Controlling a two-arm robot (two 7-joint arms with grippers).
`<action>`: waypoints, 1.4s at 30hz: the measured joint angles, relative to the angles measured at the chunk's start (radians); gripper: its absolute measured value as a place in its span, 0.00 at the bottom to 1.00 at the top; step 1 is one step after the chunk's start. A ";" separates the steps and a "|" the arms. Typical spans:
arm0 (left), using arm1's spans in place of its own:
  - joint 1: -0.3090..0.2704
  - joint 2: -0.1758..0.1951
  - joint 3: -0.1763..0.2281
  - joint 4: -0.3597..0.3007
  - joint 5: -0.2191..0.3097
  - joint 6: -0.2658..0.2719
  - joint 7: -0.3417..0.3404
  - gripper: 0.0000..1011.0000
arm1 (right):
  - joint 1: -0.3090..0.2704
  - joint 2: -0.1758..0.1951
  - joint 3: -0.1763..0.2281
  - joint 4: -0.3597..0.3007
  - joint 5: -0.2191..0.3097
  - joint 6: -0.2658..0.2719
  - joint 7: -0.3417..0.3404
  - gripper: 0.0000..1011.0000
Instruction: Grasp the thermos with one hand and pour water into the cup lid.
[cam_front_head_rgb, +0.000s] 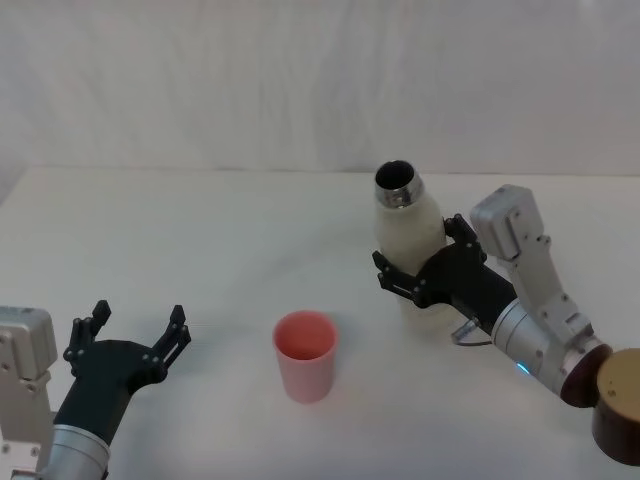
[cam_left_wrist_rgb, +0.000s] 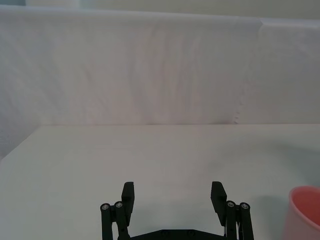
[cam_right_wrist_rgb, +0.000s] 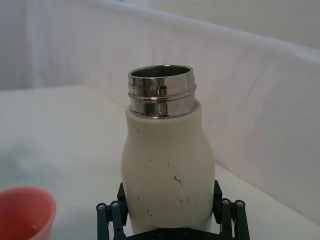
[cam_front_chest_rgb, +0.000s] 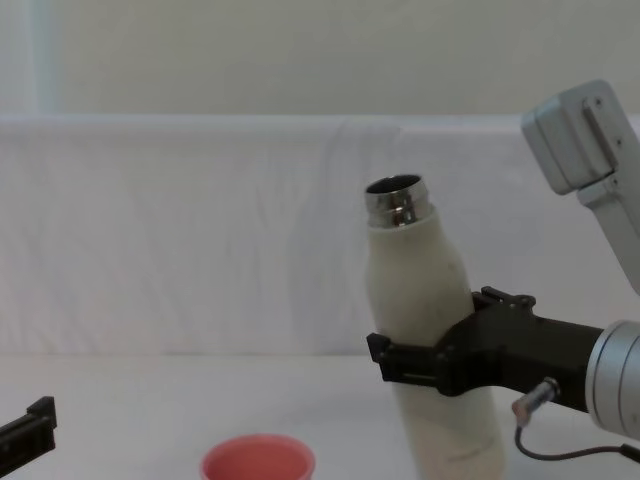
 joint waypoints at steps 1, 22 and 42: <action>0.000 0.000 0.000 0.000 0.000 0.000 0.000 0.99 | -0.001 0.004 -0.002 -0.006 -0.014 0.002 -0.001 0.95; 0.000 0.000 0.000 0.000 0.000 0.000 0.000 0.99 | 0.005 0.055 -0.084 -0.067 -0.330 0.058 -0.028 0.95; 0.000 0.000 0.000 0.000 0.000 0.000 0.000 0.99 | 0.028 0.072 -0.152 -0.076 -0.565 0.095 -0.004 0.95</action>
